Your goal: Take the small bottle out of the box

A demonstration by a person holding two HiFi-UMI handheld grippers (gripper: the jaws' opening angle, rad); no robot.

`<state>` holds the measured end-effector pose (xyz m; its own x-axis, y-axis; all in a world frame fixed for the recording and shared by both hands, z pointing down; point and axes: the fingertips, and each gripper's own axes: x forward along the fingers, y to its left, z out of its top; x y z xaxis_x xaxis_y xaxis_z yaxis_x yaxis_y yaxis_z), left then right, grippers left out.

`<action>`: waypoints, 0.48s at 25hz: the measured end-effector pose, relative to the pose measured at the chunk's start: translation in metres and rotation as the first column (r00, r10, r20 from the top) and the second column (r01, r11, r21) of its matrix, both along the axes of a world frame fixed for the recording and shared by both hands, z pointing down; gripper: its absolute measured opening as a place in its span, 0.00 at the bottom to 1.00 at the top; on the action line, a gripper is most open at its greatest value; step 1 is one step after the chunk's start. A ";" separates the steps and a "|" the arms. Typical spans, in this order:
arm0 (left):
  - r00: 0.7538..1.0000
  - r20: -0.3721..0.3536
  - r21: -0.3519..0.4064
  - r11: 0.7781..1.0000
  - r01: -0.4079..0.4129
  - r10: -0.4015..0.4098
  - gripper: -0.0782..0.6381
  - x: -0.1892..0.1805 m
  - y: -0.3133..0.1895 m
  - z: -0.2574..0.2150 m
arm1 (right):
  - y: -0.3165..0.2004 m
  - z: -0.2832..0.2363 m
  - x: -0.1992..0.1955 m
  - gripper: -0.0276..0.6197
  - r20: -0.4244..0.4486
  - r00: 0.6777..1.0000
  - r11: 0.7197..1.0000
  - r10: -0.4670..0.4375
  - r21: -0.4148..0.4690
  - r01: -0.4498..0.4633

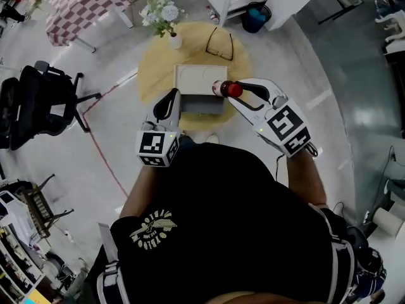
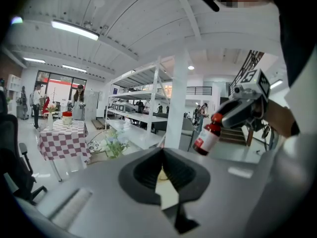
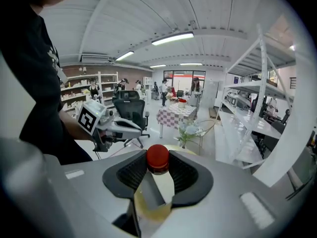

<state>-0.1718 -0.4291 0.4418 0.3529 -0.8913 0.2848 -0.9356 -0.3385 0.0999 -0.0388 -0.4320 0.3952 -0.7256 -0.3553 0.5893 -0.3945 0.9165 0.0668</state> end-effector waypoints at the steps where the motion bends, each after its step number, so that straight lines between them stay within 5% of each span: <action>1: 1.000 0.002 0.006 1.000 -0.002 0.002 0.11 0.005 0.003 -0.002 | 0.003 -0.007 0.003 0.27 0.006 1.000 1.000 -0.007 0.012 0.007; 12: 0.999 0.037 0.024 0.999 0.034 -0.034 0.11 0.013 0.027 -0.012 | 0.023 -0.023 0.014 0.27 0.039 0.998 0.998 -0.042 0.043 0.041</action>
<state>-0.1590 -0.4017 0.4302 0.3116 -0.9091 0.2765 -0.9496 -0.3082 0.0570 -0.0245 -0.4088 0.3725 -0.7628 -0.3486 0.5446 -0.3594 0.9287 0.0911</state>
